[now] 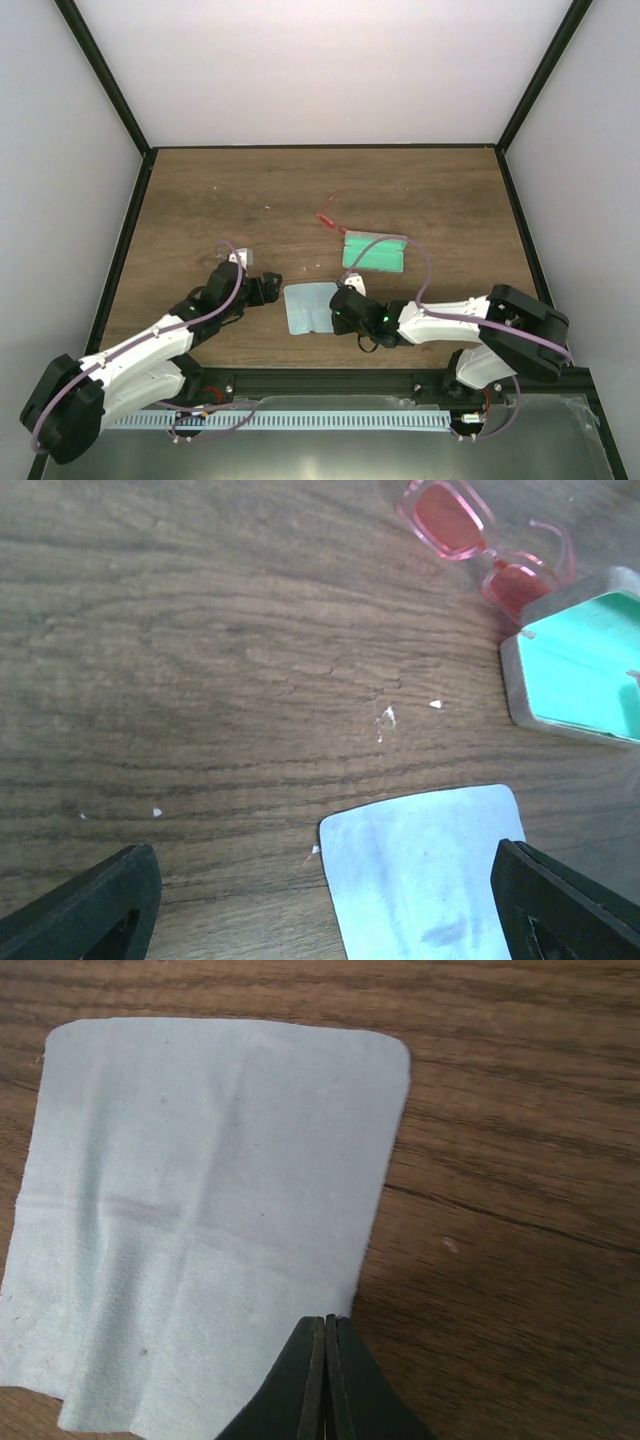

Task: Organize the sunglasses
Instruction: Adjust the glasses cleaning cloth at the center of the board.

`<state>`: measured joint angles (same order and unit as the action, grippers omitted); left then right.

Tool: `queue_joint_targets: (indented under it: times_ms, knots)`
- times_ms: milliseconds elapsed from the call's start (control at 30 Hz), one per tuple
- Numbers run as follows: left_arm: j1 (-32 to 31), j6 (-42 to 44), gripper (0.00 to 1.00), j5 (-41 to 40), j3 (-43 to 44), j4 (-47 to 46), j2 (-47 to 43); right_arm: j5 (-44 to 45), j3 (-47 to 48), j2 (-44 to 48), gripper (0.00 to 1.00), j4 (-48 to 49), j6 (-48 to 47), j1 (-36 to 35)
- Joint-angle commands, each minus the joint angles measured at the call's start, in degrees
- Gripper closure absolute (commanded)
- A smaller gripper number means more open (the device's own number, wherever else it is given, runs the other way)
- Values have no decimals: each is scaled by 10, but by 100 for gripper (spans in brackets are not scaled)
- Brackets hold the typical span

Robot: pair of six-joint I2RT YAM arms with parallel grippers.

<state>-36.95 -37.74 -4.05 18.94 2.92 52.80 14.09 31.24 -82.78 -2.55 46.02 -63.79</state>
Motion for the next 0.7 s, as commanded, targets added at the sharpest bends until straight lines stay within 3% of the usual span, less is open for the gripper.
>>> queue_joint_targets:
  times_ms: [0,267,667]
  knots:
    - [-5,-10,6,2,3,-15,30,36,-19,37,99,-30,26,1]
    - [-9,-9,4,-10,10,-14,45,3,-26,67,99,5,-1,2]
    - [-9,-4,3,-22,7,-8,51,-30,-30,1,99,69,-7,-4]
